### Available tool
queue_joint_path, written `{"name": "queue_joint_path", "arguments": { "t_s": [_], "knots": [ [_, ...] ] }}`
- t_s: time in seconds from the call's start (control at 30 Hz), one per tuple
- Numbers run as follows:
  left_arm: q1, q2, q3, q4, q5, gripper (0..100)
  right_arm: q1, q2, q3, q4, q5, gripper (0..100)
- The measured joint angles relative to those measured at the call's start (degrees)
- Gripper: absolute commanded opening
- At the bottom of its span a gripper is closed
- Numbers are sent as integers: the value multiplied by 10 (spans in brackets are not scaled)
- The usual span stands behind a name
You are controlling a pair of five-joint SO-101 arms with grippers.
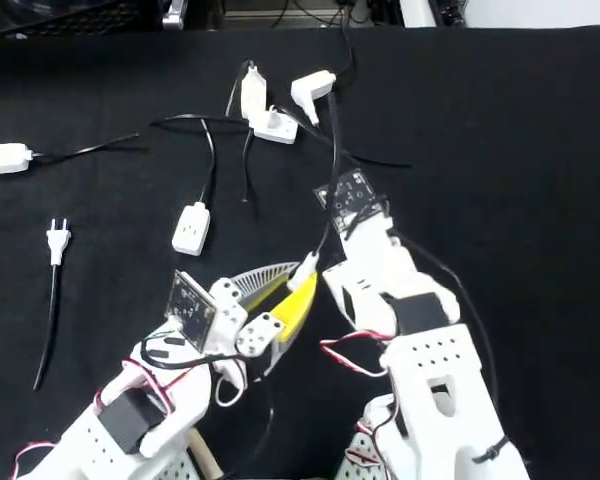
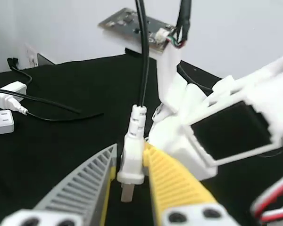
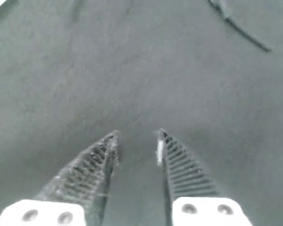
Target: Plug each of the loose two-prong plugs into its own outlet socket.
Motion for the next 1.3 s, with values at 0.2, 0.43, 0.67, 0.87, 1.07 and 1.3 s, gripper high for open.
{"name": "queue_joint_path", "arguments": {
  "t_s": [0.2,0.43,0.67,0.87,1.07,1.3],
  "knots": [
    [0,-1,59,-62,-38,29,-37,4,-24,57,9,141],
    [0,-1,61,-81,-38,29,-49,4,-45,99,49,141],
    [-40,0,61,-84,-40,29,-86,8,-76,167,77,143],
    [-50,0,61,-84,-40,29,-72,9,-80,154,61,165],
    [-108,0,61,-84,-40,29,28,11,-80,103,-3,221],
    [-196,0,56,-84,8,30,42,132,-81,39,-22,218]
  ]
}}
